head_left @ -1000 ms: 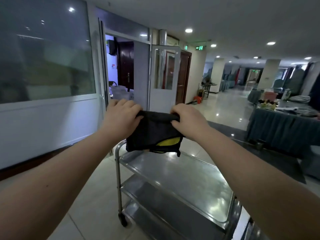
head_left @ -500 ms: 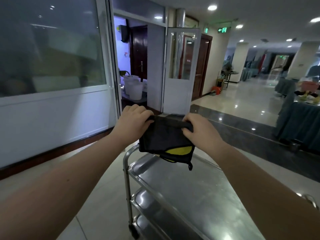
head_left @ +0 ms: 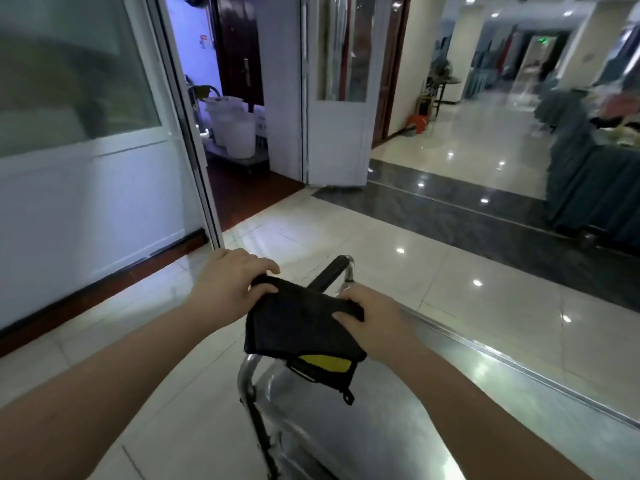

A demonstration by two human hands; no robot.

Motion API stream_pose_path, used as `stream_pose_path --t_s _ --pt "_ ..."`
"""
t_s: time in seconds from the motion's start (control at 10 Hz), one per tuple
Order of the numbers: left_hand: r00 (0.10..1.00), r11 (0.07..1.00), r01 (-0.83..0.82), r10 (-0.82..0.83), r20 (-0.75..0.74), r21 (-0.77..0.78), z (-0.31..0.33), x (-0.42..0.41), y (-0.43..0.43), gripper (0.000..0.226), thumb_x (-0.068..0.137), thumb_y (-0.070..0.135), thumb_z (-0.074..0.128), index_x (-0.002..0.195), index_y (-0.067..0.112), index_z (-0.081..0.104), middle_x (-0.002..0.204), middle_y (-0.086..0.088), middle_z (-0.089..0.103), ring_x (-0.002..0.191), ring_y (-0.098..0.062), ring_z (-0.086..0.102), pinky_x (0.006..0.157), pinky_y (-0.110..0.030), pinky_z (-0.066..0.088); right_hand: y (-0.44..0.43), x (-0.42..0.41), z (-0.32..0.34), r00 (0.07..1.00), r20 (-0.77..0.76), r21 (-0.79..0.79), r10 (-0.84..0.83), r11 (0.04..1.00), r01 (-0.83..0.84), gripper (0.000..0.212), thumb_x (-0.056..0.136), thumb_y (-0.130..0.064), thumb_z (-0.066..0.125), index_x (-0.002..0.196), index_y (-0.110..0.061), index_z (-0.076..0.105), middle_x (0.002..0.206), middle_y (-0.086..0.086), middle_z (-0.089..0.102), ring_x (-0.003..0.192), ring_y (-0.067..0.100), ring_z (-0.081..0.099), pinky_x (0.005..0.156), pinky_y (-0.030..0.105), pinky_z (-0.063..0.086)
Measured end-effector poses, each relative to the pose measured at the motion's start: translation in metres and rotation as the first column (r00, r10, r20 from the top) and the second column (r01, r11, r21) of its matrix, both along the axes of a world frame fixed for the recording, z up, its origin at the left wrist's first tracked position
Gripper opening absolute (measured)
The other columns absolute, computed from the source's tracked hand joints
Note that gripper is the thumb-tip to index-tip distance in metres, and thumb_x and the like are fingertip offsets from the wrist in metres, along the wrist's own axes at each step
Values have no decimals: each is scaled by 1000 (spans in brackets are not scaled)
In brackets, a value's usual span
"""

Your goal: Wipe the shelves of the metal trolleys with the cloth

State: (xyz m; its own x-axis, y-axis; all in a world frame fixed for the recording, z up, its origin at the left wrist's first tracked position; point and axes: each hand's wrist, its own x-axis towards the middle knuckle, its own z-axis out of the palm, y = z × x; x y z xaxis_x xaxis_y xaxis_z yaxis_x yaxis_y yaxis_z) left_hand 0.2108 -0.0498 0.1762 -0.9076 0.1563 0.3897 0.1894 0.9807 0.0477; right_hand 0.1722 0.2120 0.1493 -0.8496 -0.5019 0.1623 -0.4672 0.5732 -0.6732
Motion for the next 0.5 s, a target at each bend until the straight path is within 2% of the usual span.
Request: stream_pose_path --t_s 0.1,0.2,0.3,0.4,0.5 --pt "987 998 62 -65 144 31 2 -83 -34 16 86 40 72 98 28 72 85 10 71 83 -16 63 82 -35 42 -35 -67 -6 982 164 -25 -94 995 99 6 91 -23 67 95 -27 69 89 -12 62 80 -2 54 64 8 37" --pt "959 998 51 -62 276 48 -18 -175 -41 26 91 41 64 114 28 67 106 7 68 99 -18 62 86 -35 45 -59 -138 -22 947 228 49 -225 974 220 19 91 -20 67 109 -16 70 109 3 67 98 16 60 75 17 41" --pt "915 1000 1 10 403 -27 -47 -241 -28 37 97 39 56 133 30 54 131 3 56 119 -22 52 96 -37 39 -61 -185 -41 895 205 209 -397 911 356 45 91 -21 66 135 -19 57 134 8 55 124 25 47 98 28 38" --pt "960 995 71 -47 277 -76 -46 -287 0 37 99 38 50 135 31 52 133 4 55 121 -20 50 99 -38 36 -47 -210 -39 879 25 269 -476 850 453 50 90 -21 64 138 -24 53 140 5 49 131 27 34 103 34 35" --pt "973 971 190 -166 160 -146 -21 -311 34 36 98 39 50 133 31 54 130 5 58 117 -20 53 98 -39 37 -27 -222 -16 857 -154 249 -492 820 516 44 90 -18 63 133 -22 57 137 3 53 129 26 35 103 31 32"
